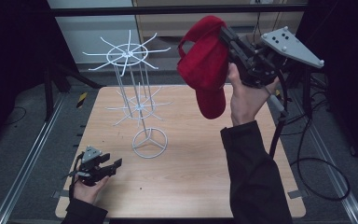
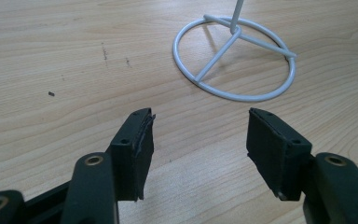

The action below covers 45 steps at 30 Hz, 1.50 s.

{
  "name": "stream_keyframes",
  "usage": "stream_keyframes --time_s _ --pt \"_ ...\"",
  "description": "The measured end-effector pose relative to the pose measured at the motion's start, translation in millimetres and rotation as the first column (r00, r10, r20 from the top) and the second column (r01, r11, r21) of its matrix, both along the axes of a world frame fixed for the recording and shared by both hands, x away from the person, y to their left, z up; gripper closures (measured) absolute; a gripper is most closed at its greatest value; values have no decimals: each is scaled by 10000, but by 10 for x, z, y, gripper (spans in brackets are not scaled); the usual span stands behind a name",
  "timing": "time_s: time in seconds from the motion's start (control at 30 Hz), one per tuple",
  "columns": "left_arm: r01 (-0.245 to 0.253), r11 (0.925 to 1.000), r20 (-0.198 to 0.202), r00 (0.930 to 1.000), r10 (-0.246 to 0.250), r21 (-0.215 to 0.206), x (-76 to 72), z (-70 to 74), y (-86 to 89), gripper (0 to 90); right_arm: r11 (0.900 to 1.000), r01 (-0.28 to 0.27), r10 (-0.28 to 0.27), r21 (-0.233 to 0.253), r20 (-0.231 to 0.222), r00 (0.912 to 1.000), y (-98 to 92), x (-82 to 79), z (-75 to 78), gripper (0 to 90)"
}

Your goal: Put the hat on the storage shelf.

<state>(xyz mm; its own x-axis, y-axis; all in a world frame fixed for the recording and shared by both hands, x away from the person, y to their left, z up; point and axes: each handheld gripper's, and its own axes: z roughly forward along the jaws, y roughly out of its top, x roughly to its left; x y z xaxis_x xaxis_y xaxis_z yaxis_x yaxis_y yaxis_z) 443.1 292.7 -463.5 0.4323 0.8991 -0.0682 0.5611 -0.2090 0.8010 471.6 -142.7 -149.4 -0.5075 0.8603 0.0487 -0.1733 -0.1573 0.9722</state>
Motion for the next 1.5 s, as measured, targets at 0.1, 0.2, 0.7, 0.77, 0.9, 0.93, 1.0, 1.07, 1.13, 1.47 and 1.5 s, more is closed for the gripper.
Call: stream_keyframes --time_s 0.1,0.2,0.7,0.77,0.9,0.93,1.0,1.07,1.13,1.47,1.5 --pt "18 10000 1 10000 -18 3 -2 -2 0 409 10000 31 -30 -8 151 9999 36 18 74 879" --pt "10 10000 2 10000 -10 -14 -5 0 2 409 10000 -10 8 94 251 9997 74 39 130 879" --pt "32 10000 1 10000 -32 -24 -10 3 6 409 9982 -569 571 171 -119 9983 350 260 75 879" --pt "46 10000 9 10000 -46 1 -9 2 9 409 9980 -598 602 179 -221 9979 346 278 50 879" --pt "34 10000 5 10000 -34 9 -8 -1 6 409 9987 -515 516 28 -510 9974 308 322 -64 878" --pt "29 10000 -5 10000 -29 24 -7 -3 4 409 9987 -513 511 -32 -580 9970 295 325 -94 877" --pt "35 10000 1 10000 -35 50 -6 -5 -3 409 9985 -505 485 -205 -886 9949 259 333 -177 875" --pt "48 10000 -8 10000 -48 51 -5 -6 -4 409 9984 -513 486 -256 -972 9941 248 334 -205 874" --pt "61 10000 -24 10000 -61 45 -4 -8 -6 409 9973 -584 528 -442 -1197 9914 231 340 -261 873" --pt "99 9999 -51 9999 -99 16 3 -19 -15 409 9884 -961 681 -1176 -2221 9726 208 384 -645 866" --pt "92 10000 -56 9999 -92 37 3 -20 -17 409 9873 -1002 697 -1232 -2309 9705 212 389 -685 865"
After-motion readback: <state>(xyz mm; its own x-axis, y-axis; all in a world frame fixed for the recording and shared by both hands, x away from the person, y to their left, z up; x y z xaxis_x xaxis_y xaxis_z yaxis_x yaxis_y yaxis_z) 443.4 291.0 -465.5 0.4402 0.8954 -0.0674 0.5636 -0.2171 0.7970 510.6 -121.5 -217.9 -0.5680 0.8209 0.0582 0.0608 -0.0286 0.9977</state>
